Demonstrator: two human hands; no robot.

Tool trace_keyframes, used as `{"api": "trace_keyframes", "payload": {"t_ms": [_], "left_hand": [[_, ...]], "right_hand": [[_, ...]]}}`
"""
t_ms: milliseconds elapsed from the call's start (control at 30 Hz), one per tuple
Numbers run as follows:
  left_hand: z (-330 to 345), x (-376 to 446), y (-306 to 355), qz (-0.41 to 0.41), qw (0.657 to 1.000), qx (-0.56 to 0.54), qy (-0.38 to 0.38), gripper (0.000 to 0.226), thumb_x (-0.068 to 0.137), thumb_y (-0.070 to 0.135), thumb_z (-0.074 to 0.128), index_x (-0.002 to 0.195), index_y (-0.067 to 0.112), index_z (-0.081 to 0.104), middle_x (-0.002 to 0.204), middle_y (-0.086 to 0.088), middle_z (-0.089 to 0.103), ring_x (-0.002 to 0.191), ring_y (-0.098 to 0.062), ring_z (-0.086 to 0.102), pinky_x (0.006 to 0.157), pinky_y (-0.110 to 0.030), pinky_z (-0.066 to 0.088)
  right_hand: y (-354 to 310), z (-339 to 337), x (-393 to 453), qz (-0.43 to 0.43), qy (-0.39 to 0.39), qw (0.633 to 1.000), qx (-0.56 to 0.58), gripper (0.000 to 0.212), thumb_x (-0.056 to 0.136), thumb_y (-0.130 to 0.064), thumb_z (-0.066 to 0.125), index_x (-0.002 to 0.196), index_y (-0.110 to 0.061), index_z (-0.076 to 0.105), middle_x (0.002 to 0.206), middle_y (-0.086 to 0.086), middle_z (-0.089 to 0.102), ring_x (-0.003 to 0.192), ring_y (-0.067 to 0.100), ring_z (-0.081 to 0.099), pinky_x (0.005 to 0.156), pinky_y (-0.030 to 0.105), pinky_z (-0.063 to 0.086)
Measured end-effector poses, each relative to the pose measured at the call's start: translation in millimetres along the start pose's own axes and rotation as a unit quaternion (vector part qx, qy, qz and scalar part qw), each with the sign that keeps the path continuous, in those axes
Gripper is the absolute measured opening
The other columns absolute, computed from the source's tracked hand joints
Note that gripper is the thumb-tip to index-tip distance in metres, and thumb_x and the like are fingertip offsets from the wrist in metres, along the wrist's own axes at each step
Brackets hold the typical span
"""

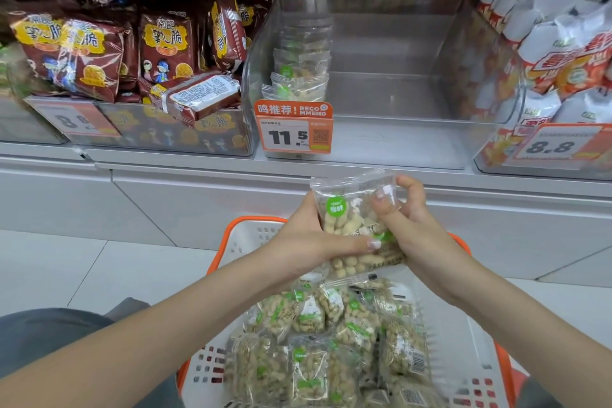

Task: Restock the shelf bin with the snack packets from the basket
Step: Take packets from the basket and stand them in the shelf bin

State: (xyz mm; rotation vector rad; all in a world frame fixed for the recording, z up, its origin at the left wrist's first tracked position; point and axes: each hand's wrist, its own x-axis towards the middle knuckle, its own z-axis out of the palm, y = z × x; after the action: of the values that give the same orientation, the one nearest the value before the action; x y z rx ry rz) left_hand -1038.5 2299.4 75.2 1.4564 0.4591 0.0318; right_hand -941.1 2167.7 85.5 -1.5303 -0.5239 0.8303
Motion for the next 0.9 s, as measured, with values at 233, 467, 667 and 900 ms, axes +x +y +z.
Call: {"api": "trace_keyframes", "payload": {"t_ms": [233, 467, 667, 900], "left_hand": [[1, -3, 7, 0.010, 0.994, 0.110, -0.017, 0.075, 0.058, 0.018, 0.090, 0.118, 0.015, 0.045, 0.098, -0.001, 0.068, 0.083, -0.010, 0.069, 0.069, -0.028, 0.057], [-16, 7, 46, 0.036, 0.993, 0.111, -0.011, 0.081, 0.054, 0.064, 0.072, 0.120, 0.030, 0.039, 0.117, 0.009, 0.051, 0.104, -0.003, 0.056, 0.081, -0.022, 0.051], [-72, 37, 56, 0.192, 0.853, 0.476, 0.094, 0.054, 0.070, 0.050, 0.075, 0.113, 0.028, 0.048, 0.115, 0.014, 0.039, 0.113, -0.008, 0.035, 0.099, -0.030, 0.036], [-89, 49, 50, 0.253, 0.733, 0.627, 0.078, 0.049, 0.077, 0.037, 0.071, 0.116, 0.021, 0.046, 0.112, 0.004, 0.037, 0.101, -0.016, 0.031, 0.083, -0.034, 0.045]], "right_hand": [[6, -4, 2, 0.077, -0.079, 0.993, 0.030, 0.070, 0.059, -0.024, 0.085, 0.122, -0.015, 0.056, 0.105, 0.005, 0.074, 0.096, 0.020, 0.071, 0.073, 0.026, 0.055], [-61, -29, 19, -0.020, 0.041, 0.992, 0.122, 0.062, 0.040, -0.026, 0.088, 0.094, -0.007, 0.062, 0.072, 0.006, 0.074, 0.060, 0.015, 0.071, 0.048, 0.025, 0.055], [-130, -57, 115, -0.088, 0.121, 0.987, 0.061, 0.055, 0.060, -0.025, 0.078, 0.109, -0.008, 0.063, 0.086, 0.004, 0.075, 0.074, 0.016, 0.073, 0.062, 0.034, 0.059], [-119, -74, 243, -0.116, 0.191, 0.974, -0.037, 0.087, 0.047, -0.038, 0.094, 0.120, -0.007, 0.058, 0.112, 0.007, 0.070, 0.095, 0.021, 0.071, 0.086, 0.043, 0.057]]}}
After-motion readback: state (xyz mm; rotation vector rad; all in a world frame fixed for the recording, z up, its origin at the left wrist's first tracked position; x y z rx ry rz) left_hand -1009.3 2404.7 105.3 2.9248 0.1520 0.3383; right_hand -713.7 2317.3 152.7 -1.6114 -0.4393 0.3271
